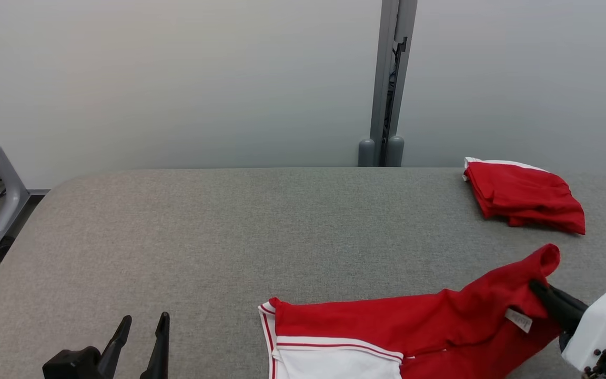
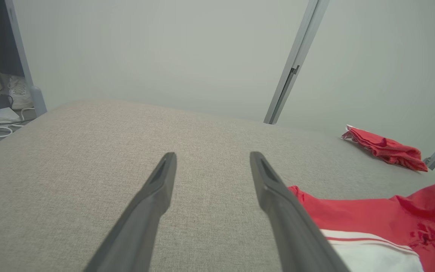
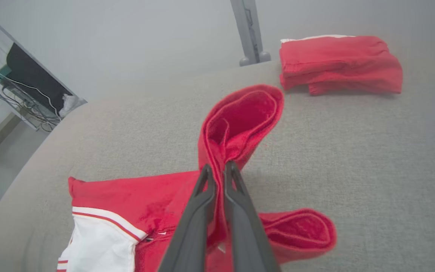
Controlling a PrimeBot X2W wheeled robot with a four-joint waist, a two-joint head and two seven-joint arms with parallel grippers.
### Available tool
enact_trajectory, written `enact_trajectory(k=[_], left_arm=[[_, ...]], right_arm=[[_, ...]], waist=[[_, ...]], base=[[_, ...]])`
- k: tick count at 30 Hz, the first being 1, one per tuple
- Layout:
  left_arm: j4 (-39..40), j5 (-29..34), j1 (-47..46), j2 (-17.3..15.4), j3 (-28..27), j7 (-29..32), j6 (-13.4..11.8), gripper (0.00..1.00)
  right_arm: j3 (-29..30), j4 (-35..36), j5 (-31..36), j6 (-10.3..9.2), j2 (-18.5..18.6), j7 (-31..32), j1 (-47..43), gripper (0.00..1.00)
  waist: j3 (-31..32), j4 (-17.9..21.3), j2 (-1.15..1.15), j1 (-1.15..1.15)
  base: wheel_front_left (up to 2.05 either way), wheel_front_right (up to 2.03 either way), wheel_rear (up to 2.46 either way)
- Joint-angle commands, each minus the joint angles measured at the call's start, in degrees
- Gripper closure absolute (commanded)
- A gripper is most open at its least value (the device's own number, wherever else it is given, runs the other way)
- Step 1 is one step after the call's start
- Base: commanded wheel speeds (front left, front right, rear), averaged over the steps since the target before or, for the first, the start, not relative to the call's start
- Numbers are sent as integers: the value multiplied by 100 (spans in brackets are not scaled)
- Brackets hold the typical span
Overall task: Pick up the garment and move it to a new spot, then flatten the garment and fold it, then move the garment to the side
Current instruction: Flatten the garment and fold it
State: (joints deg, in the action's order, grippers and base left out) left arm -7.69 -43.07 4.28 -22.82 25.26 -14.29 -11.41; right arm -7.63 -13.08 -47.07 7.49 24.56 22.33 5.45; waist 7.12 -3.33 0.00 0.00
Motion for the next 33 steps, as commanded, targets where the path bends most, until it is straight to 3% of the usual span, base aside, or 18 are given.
enact_trajectory(k=[1, 7, 12, 20, 33], left_arm=[[7, -45, -2, -36, -17, -5, -18, 0], [-38, -86, 1, -55, -42, 18, -10, 0], [-78, -82, -80, -45, -24, 41, 21, 0], [-134, -74, -142, -64, 15, 91, 47, 0], [-81, -66, -201, -137, 62, 179, 29, 0]], right_arm=[[78, 250, -58, 3, -86, 135, -156, 100], [265, 1743, -422, 4, -901, 1030, -800, 100], [107, 1960, -625, 4, -1653, 1300, -956, 100], [-301, 1001, -653, 5, -2118, 984, -620, 100], [-1138, -847, -1306, 8, -2148, 158, 218, 100]], waist=[[-6, -49, 0, 0], [-18, -304, 0, 0], [-29, -604, 0, 0], [-34, -1173, 0, 0], [-42, -1663, 0, 0]], base=[[0, 0, 0], [0, 0, 0], [0, 0, 0], [0, 0, 0], [0, 0, 0]])
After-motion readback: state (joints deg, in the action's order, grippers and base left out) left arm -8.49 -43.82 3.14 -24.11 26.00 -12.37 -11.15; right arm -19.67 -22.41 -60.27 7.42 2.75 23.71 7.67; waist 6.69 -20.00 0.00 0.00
